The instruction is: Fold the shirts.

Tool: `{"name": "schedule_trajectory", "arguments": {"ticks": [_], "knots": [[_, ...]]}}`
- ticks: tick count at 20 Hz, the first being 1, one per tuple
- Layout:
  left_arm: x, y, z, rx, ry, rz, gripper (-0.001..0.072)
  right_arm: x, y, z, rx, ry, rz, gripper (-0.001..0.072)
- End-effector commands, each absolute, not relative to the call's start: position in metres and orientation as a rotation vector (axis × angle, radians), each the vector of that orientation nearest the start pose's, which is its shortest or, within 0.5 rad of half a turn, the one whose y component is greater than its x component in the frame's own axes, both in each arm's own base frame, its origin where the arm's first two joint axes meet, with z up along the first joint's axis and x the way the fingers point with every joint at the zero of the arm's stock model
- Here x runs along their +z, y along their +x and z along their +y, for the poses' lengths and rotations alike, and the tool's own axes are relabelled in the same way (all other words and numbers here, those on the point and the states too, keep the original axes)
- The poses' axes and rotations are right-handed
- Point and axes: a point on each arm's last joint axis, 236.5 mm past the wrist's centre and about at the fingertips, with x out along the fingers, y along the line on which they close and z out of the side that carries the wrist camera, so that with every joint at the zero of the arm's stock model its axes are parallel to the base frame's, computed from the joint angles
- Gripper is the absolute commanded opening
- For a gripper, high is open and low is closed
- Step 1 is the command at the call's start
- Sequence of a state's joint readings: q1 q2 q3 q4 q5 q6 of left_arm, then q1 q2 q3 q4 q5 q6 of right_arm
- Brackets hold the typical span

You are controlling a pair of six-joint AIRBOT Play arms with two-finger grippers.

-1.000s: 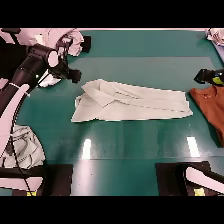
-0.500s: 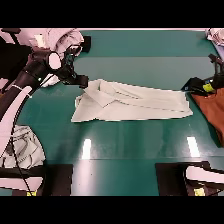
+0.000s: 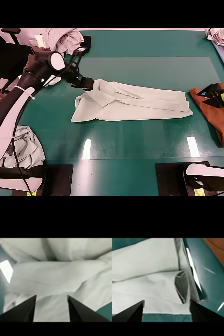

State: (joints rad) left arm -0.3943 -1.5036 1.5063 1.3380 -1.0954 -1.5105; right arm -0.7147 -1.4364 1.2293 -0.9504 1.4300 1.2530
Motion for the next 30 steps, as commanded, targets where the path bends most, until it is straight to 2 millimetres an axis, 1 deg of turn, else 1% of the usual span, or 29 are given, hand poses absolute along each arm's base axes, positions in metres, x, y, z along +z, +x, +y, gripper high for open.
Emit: {"name": "schedule_trajectory", "arguments": {"ticks": [1,2,4,5,6,8,10,12,14,15,17,18,20,21,22,23,24,25,26,28,30], "knots": [[0.066,0.43,-0.271,-0.593,0.074,0.998,0.0345,-0.016,0.343,-0.121,0.12,0.838,1.3,0.0646],[0.067,0.431,-0.28,-0.605,0.076,0.978,0.0281,-0.025,0.343,-0.117,0.145,0.841,1.327,0.0646],[0.065,0.43,-0.294,-0.626,0.083,0.959,0.0101,-0.04,0.344,-0.11,0.19,0.824,1.36,0.0646],[0.063,0.429,-0.299,-0.633,0.086,0.956,0.005,-0.046,0.344,-0.11,0.197,0.819,1.366,0.0646],[0.06,0.429,-0.305,-0.64,0.088,0.952,0.0024,-0.052,0.346,-0.112,0.197,0.811,1.364,0.0646],[0.052,0.432,-0.313,-0.647,0.092,0.95,0.0023,-0.062,0.349,-0.117,0.196,0.783,1.356,0.0646],[0.038,0.431,-0.319,-0.657,0.104,1.001,0.0023,-0.068,0.352,-0.119,0.217,0.75,1.345,0.0646],[0.025,0.431,-0.324,-0.678,0.126,1.05,0.0023,-0.074,0.357,-0.117,0.236,0.714,1.337,0.0646],[0.021,0.431,-0.328,-0.704,0.151,1.076,0.0022,-0.079,0.361,-0.106,0.278,0.69,1.346,0.0647],[0.019,0.431,-0.331,-0.716,0.157,1.089,0.0023,-0.082,0.363,-0.097,0.303,0.672,1.358,0.0668],[0.016,0.429,-0.334,-0.735,0.162,1.107,0.0023,-0.09,0.366,-0.079,0.351,0.64,1.389,0.0668],[0.012,0.426,-0.338,-0.754,0.153,1.125,0.0022,-0.094,0.367,-0.071,0.369,0.63,1.404,0.0668],[-0.003,0.413,-0.344,-0.793,0.173,1.178,0.0022,-0.1,0.368,-0.058,0.395,0.604,1.43,0.0656],[-0.012,0.404,-0.347,-0.819,0.21,1.201,0.0022,-0.1,0.368,-0.054,0.403,0.589,1.437,0.0548],[-0.021,0.397,-0.351,-0.835,0.244,1.219,0.0022,-0.101,0.368,-0.053,0.402,0.568,1.442,0.0421],[-0.028,0.395,-0.357,-0.839,0.251,1.219,0.0022,-0.1,0.367,-0.052,0.405,0.555,1.446,0.0255],[-0.032,0.398,-0.362,-0.835,0.244,1.208,0.0022,-0.098,0.366,-0.051,0.412,0.559,1.448,0.0089],[-0.035,0.401,-0.365,-0.828,0.236,1.198,0.0022,-0.094,0.364,-0.048,0.426,0.565,1.454,0.0019],[-0.039,0.403,-0.366,-0.822,0.229,1.199,0.0022,-0.088,0.361,-0.045,0.442,0.569,1.459,0.0018],[-0.045,0.407,-0.363,-0.802,0.238,1.206,0.0022,-0.07,0.365,-0.044,0.425,0.577,1.427,0.0016],[-0.052,0.408,-0.364,-0.781,0.22,1.228,0.0022,-0.034,0.373,-0.033,0.446,0.606,1.345,0.0016]]}}
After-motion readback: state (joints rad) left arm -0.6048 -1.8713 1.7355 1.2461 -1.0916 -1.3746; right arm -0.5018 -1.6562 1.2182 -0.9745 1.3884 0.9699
